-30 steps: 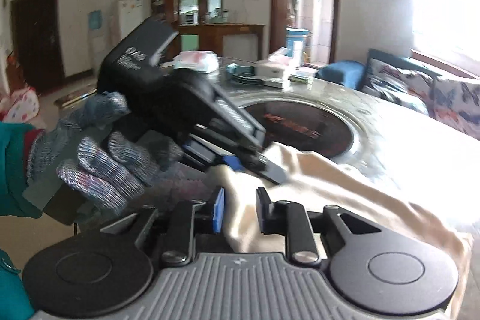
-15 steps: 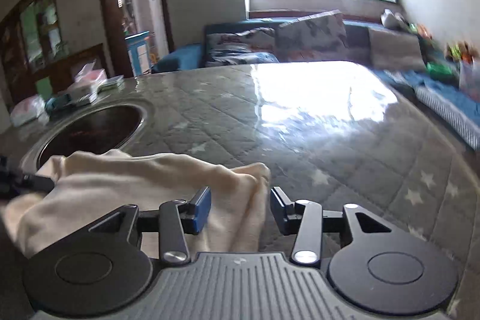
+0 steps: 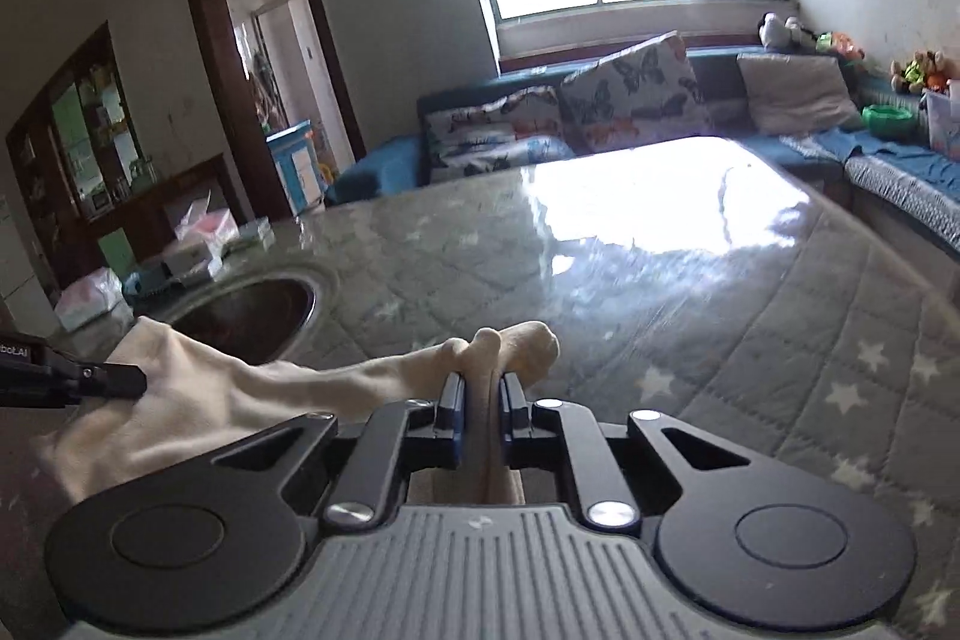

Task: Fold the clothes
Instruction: 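Grasp the sweatshirt edge with the right gripper while the left gripper grasps it, then lift the held edge with both grippers and fold it over the bundle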

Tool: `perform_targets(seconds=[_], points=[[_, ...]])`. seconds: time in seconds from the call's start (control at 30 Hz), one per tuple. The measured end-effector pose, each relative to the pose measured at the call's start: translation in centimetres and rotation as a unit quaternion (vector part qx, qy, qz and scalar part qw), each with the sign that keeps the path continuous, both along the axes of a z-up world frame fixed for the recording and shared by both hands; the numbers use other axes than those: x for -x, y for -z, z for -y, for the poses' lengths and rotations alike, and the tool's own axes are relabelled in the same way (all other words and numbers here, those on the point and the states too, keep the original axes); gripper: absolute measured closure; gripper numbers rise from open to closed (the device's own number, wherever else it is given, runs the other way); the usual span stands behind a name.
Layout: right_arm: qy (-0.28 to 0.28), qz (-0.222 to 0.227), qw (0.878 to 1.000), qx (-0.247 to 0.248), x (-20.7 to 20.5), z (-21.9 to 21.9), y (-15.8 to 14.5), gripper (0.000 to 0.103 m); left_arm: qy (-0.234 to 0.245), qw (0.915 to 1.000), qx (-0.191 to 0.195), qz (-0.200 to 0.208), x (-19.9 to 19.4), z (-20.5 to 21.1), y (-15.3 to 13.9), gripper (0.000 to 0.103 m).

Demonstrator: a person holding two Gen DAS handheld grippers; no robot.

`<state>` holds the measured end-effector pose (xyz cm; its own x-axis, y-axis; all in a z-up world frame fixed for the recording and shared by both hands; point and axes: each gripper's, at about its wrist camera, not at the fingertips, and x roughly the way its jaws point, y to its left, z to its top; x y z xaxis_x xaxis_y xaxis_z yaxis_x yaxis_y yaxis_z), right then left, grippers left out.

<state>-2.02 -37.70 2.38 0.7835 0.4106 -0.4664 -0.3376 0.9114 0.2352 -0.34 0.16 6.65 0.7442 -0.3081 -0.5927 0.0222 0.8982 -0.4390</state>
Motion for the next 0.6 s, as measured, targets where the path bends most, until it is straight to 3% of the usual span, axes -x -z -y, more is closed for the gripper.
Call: perform_targets(seconds=[0.23,0.6], points=[[0.055,0.036,0.997,0.029,-0.1,4.4,-2.5,0.093,0.052,0.9985,-0.009,0.016,-3.4,6.0,-0.9,0.089],[0.153,0.036,0.985,0.071,-1.9,11.8,-3.1,0.093,0.13,0.9912,-0.023,0.011,-8.4,15.2,0.6,0.089]])
